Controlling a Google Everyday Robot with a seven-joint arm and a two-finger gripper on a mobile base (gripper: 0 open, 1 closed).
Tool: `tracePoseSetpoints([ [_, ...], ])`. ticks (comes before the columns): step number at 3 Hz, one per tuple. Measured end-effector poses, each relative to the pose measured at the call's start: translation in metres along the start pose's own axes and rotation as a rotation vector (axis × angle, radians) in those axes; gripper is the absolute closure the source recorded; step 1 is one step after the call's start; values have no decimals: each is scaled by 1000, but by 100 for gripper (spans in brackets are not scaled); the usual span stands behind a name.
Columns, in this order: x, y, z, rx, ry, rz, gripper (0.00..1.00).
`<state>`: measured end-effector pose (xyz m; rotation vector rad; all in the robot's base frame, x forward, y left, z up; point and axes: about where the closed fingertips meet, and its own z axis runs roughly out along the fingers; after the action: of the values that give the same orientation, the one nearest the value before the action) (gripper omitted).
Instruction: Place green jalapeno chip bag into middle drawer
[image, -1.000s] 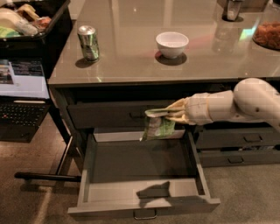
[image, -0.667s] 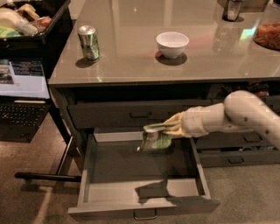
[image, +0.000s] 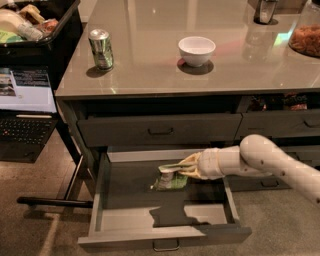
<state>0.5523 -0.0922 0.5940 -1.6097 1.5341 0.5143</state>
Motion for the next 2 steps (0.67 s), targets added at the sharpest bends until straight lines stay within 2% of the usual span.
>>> tracePoseSetpoints([
  [1,22,7,33,-10,0,48,100],
  [2,45,14,57,-57,31,120,81],
])
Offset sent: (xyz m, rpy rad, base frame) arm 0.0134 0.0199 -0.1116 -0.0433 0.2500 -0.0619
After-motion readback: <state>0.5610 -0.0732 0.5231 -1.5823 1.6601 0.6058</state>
